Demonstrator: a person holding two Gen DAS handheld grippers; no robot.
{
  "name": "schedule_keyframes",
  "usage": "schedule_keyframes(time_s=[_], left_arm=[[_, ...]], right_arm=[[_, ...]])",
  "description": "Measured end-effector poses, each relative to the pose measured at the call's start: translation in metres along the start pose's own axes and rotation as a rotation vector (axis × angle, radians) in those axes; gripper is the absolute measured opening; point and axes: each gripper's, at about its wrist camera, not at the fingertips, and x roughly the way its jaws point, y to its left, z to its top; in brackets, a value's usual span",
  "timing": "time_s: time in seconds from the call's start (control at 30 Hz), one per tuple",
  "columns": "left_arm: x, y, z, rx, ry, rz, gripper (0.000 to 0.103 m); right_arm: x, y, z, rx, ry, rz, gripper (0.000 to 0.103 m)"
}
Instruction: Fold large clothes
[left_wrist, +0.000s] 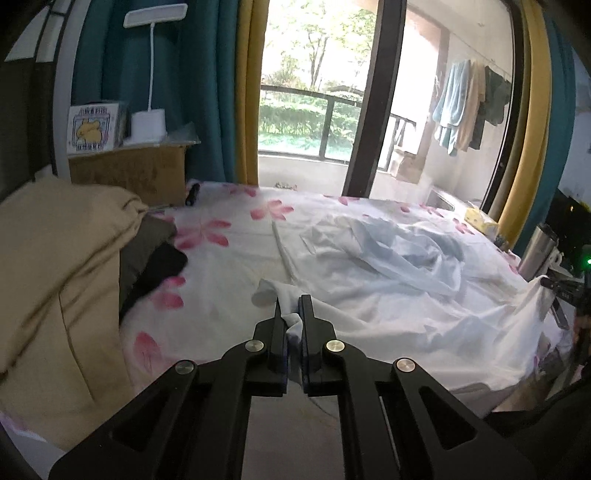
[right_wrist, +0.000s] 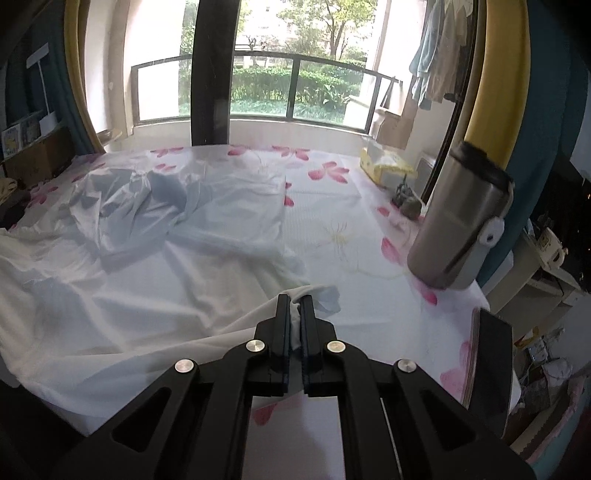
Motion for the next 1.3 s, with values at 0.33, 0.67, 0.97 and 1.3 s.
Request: schedule_keyframes(time_s=[0.33,0.67,0.97,1.3], left_arm=[[0.012,0.004,0.027,0.023,-0.03,0.035,0.005],[0.025,0.008,0.051,0.027,-0.054,0.072,0.005],[0.053,0.008,0.077,0.049,-0.074,0.073,0.005],[0.098,0.016,0.103,0.024,-0.092,0.055,0.006]], right_arm=[[0.004,-0.005,0.031,-0.003,-0.039,-0.015,0.004],[0.017,-0.012,0.055,0.004,-0.071,-0.01,0.004],[0.038,-0.019,0.078,0.009,-0.086,-0.005,0.004],[0.071,-0.023,0.103,0.032,-0.086,0.001,0.004]])
